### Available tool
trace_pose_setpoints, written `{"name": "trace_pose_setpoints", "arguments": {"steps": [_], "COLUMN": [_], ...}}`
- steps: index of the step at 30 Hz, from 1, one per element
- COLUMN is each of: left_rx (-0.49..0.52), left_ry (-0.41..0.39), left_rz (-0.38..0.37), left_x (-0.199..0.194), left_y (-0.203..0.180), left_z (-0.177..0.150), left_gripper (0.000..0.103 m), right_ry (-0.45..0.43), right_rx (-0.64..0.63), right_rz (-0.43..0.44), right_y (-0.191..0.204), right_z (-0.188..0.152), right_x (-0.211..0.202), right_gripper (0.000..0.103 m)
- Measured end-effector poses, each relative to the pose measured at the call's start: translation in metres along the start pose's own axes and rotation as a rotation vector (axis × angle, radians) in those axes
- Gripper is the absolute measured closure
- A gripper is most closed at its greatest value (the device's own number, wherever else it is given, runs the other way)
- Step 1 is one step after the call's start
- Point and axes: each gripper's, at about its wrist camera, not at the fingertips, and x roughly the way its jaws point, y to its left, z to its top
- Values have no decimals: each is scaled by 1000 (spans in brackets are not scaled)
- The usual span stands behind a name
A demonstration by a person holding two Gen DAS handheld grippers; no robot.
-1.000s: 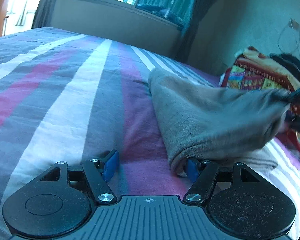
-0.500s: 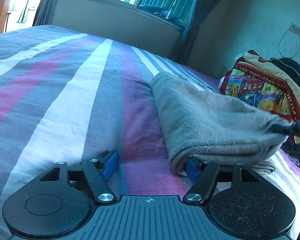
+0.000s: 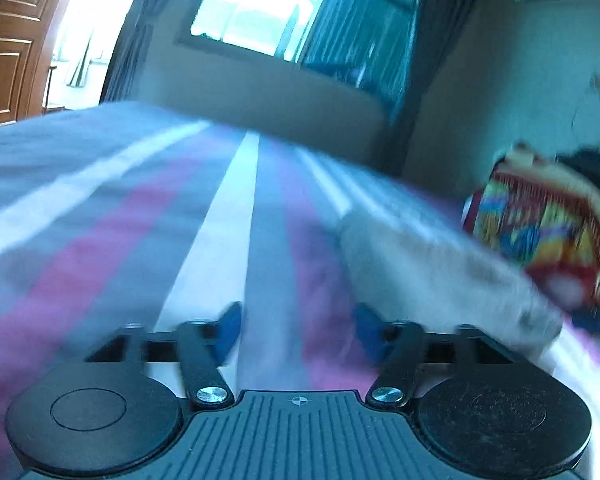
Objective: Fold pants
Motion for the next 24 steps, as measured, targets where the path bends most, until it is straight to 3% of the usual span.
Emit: {"name": "trace_pose_setpoints", "arguments": {"steps": [3, 6, 8, 9, 10, 13, 15, 17, 19, 21, 22, 24], "left_rx": [13, 71, 149, 175, 187, 169, 182, 193, 208, 205, 203, 220], "left_ry": [6, 100, 234, 302, 293, 231, 201, 205, 230, 320, 398, 425], "left_rz": [-124, -229, -172, -160, -155, -185, -178, -166, -143, -88, -61, -52], "left_x": [28, 64, 97, 110, 111, 111, 126, 150, 176, 213, 233, 245], "left_y": [-32, -72, -88, -90, -93, -96, -99, -104, -110, -113, -111, -111], "left_z": [26, 30, 15, 9, 13, 40, 61, 78, 86, 84, 76, 68], "left_gripper": [49, 49, 49, 49, 49, 49, 49, 49, 49, 49, 49, 49], "right_ry": [-62, -68, -21, 62, 132, 132, 51, 2, -7, 14, 41, 186], "right_rx": [-188, -313, -391, -424, -435, -412, -407, -421, -410, -402, -408, -423], "right_rz": [-33, -12, -32, -77, -117, -79, -38, -25, -26, -30, -45, -101], "right_y": [21, 45, 54, 54, 51, 44, 48, 54, 57, 59, 60, 58], "right_z": [17, 23, 15, 7, 3, 11, 25, 38, 51, 60, 60, 52], "right_x": [6, 32, 47, 65, 79, 77, 66, 74, 91, 113, 124, 158], "right_gripper": [85, 85, 89, 88, 88, 82, 75, 77, 77, 77, 78, 77]}}
